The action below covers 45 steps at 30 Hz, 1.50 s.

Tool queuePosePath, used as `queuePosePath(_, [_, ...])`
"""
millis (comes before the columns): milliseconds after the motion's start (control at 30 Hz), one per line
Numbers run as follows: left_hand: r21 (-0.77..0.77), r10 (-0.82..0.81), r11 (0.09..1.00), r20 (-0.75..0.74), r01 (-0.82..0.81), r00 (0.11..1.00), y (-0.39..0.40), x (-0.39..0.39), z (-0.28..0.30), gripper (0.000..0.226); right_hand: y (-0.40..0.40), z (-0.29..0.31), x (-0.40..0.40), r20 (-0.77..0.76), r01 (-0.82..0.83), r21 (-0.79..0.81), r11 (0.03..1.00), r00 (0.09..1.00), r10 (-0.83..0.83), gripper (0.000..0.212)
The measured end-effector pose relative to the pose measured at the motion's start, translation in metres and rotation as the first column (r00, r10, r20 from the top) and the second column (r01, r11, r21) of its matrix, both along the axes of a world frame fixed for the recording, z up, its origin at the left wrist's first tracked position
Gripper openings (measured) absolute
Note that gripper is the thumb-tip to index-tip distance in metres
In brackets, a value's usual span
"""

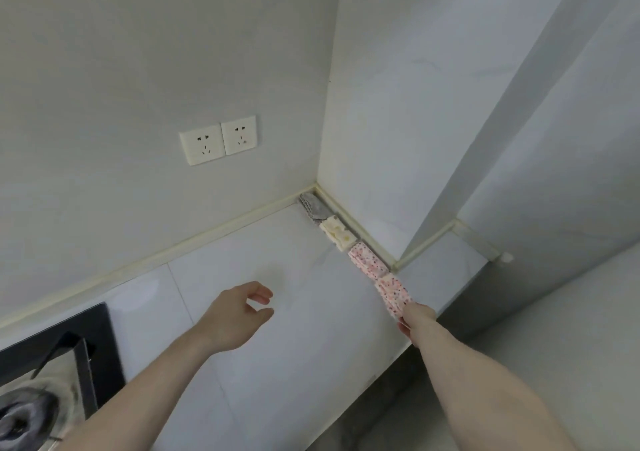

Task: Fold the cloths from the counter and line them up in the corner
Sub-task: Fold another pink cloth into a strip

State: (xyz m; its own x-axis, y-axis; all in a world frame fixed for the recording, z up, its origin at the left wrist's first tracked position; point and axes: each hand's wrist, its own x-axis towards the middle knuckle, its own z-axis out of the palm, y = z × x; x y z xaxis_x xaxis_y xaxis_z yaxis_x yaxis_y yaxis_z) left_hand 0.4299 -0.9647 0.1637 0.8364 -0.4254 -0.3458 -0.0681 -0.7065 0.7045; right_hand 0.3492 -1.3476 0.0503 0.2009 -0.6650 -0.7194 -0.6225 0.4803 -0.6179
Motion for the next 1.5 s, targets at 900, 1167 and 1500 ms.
queuePosePath(900, [0.019,0.275,0.961,0.021,-0.275,0.961,0.069,-0.054,-0.01,0.018,0.156,-0.001,0.037,-0.194,-0.694,-0.597,0.402,0.611,0.767,0.059])
queuePosePath(1167, [0.047,0.648,0.754,0.114,-0.656,0.753,0.249,-0.237,-0.004,0.027,0.402,0.046,-0.062,0.074,-0.829,-0.559,-0.023,-0.077,0.994,0.054])
queuePosePath(1500, [0.033,0.897,0.386,0.221,-0.922,0.384,0.409,-0.488,0.011,0.026,0.612,0.096,-0.207,0.175,-0.741,-0.52,-0.424,-0.579,0.797,0.051])
